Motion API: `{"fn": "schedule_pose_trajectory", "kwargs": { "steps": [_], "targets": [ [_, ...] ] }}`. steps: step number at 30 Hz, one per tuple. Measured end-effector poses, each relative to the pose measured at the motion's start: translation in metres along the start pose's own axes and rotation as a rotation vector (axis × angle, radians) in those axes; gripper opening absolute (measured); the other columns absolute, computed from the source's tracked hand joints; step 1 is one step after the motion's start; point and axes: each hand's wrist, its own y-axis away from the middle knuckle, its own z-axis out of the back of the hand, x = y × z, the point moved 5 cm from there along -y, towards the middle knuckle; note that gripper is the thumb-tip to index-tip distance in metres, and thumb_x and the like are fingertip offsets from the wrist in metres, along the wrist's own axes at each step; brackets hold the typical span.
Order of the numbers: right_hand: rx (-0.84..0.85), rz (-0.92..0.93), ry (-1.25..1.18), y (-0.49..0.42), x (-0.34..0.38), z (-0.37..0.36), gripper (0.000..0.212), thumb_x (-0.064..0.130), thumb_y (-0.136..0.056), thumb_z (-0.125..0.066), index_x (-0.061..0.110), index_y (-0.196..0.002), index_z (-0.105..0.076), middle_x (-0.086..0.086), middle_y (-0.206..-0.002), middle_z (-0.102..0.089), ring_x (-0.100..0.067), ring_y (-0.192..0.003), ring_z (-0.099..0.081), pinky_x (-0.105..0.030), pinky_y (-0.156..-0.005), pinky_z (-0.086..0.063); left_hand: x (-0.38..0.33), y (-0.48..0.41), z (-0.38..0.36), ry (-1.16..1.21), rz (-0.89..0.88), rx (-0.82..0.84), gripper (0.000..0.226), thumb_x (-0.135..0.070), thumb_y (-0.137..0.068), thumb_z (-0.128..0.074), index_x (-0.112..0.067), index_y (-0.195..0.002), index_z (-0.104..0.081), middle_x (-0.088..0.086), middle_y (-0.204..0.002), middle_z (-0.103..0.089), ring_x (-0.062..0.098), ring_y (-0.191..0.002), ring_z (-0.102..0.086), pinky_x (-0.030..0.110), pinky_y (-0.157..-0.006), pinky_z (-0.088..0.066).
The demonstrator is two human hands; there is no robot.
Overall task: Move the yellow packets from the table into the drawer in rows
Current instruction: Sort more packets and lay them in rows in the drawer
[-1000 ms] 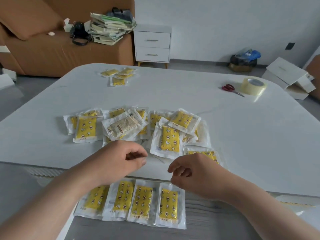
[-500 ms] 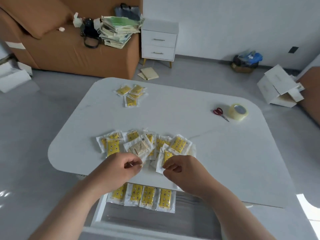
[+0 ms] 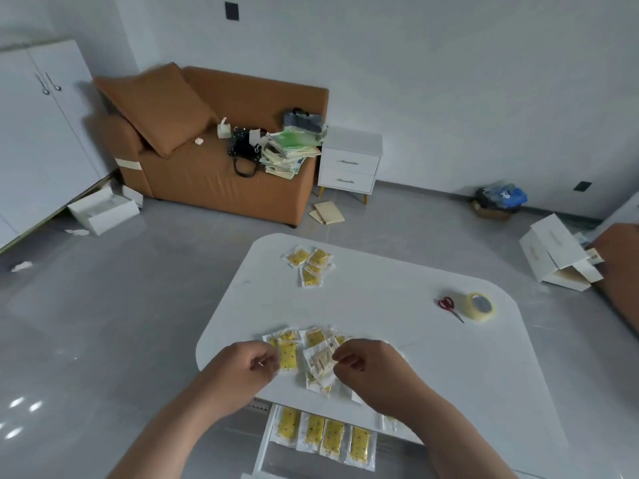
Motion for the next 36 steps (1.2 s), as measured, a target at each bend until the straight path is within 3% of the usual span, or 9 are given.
{"fn": "schedule_pose_trajectory", "kwargs": {
  "steps": [2,7,11,15,19,22,25,30,36],
  "targets": [
    [-0.014,0.032,0.006,0.001,0.021,0.0,0.02,0.027,-0.087,-0.061,0.027,-0.104,-0.071,0.019,-0.088,-0.067,0.001,-0.088,-0.065,-0.017,-0.083,-0.052,0.003,0.009,0.016,0.017,0.012,-0.019,0.01,-0.022,-0.091,-0.061,-0.026,-0.085,-0.069,-0.009,-0.083,-0.07,0.011,-0.082,-0.066,0.025,-0.076,-0.051],
    [-0.001,0.092,0.023,0.003,0.046,-0.002,0.022,0.028,-0.088,-0.059,0.027,-0.107,-0.07,0.018,-0.092,-0.066,0.003,-0.087,-0.063,-0.013,-0.079,-0.048,0.01,0.027,0.04,-0.011,0.036,-0.035,0.007,-0.026,-0.09,-0.062,-0.03,-0.087,-0.067,-0.007,-0.084,-0.07,0.01,-0.088,-0.067,0.028,-0.082,-0.051],
    [0.038,0.119,0.009,-0.003,0.053,-0.003,0.023,0.027,-0.087,-0.058,0.026,-0.106,-0.07,0.014,-0.096,-0.069,0.0,-0.09,-0.064,-0.014,-0.08,-0.049,0.007,0.036,0.051,0.008,0.038,-0.106,0.012,-0.023,-0.091,-0.062,-0.033,-0.085,-0.064,-0.022,-0.073,-0.067,-0.011,-0.07,-0.06,0.008,-0.066,-0.043],
    [0.111,0.192,0.002,-0.016,0.067,-0.005,0.019,0.026,-0.085,-0.059,0.028,-0.101,-0.071,0.013,-0.096,-0.071,0.0,-0.091,-0.065,-0.019,-0.084,-0.052,0.006,0.048,0.059,0.022,0.059,-0.204,0.01,-0.024,-0.09,-0.063,-0.032,-0.087,-0.066,-0.013,-0.078,-0.067,-0.009,-0.068,-0.057,0.011,-0.066,-0.043],
    [0.184,0.278,-0.078,-0.027,0.097,-0.01,0.012,0.026,-0.085,-0.064,0.029,-0.095,-0.07,0.014,-0.095,-0.071,0.004,-0.091,-0.065,-0.018,-0.084,-0.052,0.007,0.059,0.081,0.024,0.038,-0.28,0.018,-0.024,-0.089,-0.063,-0.031,-0.073,-0.062,-0.023,-0.058,-0.054,-0.004,-0.053,-0.046,0.014,-0.056,-0.037],
    [0.22,0.321,-0.051,-0.037,0.121,-0.021,0.018,0.027,-0.083,-0.065,0.024,-0.1,-0.071,0.013,-0.097,-0.071,0.003,-0.092,-0.066,-0.023,-0.087,-0.053,0.017,0.07,0.107,0.036,0.057,-0.354,0.014,-0.023,-0.09,-0.062,-0.018,-0.077,-0.064,-0.017,-0.06,-0.051,-0.002,-0.054,-0.042,0.019,-0.058,-0.037],
    [0.258,0.359,-0.019,-0.048,0.154,-0.041,0.021,0.026,-0.082,-0.065,0.022,-0.102,-0.071,0.011,-0.095,-0.072,0.002,-0.091,-0.066,-0.024,-0.086,-0.054,0.042,0.085,0.138,0.045,0.084,-0.438,0.016,-0.022,-0.089,-0.063,-0.009,-0.08,-0.063,-0.009,-0.069,-0.052,0.004,-0.061,-0.044,0.022,-0.061,-0.038],
    [0.267,0.398,0.02,-0.076,0.207,-0.088,0.015,0.025,-0.081,-0.065,0.028,-0.095,-0.07,0.011,-0.093,-0.072,0.0,-0.089,-0.067,-0.025,-0.083,-0.056,0.099,0.095,0.189,0.102,0.099,-0.438,0.024,-0.02,-0.087,-0.065,-0.028,-0.066,-0.06,-0.01,-0.066,-0.048,0.005,-0.06,-0.043,0.024,-0.061,-0.038],
    [0.23,0.36,0.073,-0.121,0.277,-0.158,0.013,0.025,-0.08,-0.064,0.037,-0.086,-0.066,0.015,-0.087,-0.07,0.002,-0.086,-0.066,-0.021,-0.081,-0.054,0.176,0.093,0.279,0.128,0.094,-0.407,0.007,-0.037,-0.073,-0.059,-0.033,-0.077,-0.064,-0.013,-0.063,-0.05,0.001,-0.057,-0.044,0.019,-0.06,-0.038]
  ]
}}
